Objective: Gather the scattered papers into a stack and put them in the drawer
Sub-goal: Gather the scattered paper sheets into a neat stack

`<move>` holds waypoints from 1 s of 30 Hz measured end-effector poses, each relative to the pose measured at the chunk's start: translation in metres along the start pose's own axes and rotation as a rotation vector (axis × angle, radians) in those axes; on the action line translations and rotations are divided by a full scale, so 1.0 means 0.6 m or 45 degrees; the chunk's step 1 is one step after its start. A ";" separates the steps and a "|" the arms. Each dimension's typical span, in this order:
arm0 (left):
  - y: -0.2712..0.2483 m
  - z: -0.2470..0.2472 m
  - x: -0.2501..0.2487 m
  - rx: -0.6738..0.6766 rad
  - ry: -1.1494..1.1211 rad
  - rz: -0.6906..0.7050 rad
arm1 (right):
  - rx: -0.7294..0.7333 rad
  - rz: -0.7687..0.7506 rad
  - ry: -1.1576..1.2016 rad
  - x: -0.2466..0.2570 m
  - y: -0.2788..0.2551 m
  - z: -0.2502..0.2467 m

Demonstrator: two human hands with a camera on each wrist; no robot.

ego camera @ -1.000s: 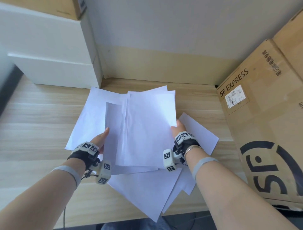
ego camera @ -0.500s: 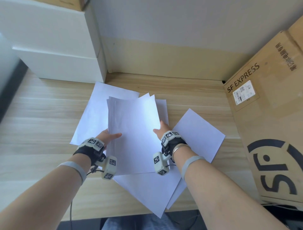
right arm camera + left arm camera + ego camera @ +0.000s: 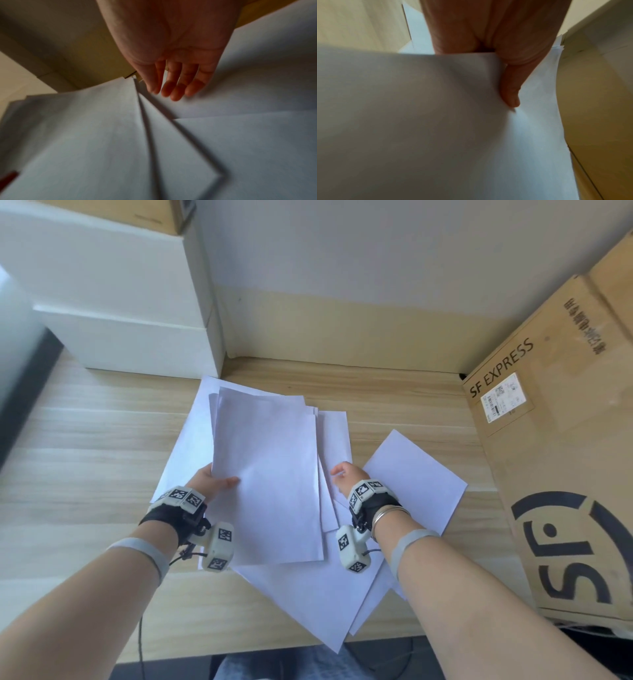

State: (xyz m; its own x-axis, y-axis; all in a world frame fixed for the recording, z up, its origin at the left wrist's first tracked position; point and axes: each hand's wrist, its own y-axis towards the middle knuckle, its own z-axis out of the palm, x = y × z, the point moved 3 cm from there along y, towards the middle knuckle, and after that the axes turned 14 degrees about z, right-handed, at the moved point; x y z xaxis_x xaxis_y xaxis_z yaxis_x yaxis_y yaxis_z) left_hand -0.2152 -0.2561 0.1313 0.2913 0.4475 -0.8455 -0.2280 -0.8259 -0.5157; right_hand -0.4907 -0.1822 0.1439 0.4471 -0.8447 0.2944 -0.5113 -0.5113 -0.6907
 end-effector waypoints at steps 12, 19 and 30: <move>-0.006 -0.046 0.020 -0.096 -0.035 0.047 | -0.044 -0.215 -0.578 -0.021 -0.046 0.038; -0.015 -0.040 0.031 -0.101 -0.086 0.027 | 0.025 -0.137 -0.467 -0.027 -0.041 0.035; -0.013 -0.007 -0.004 0.038 -0.061 0.004 | -0.151 0.379 0.000 -0.111 -0.025 -0.064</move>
State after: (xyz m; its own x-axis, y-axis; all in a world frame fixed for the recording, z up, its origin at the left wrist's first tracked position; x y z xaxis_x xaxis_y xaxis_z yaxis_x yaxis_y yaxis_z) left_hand -0.2104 -0.2520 0.1382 0.2456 0.4616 -0.8524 -0.2566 -0.8170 -0.5164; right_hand -0.5411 -0.1247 0.1601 0.2651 -0.9599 0.0911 -0.7015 -0.2568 -0.6648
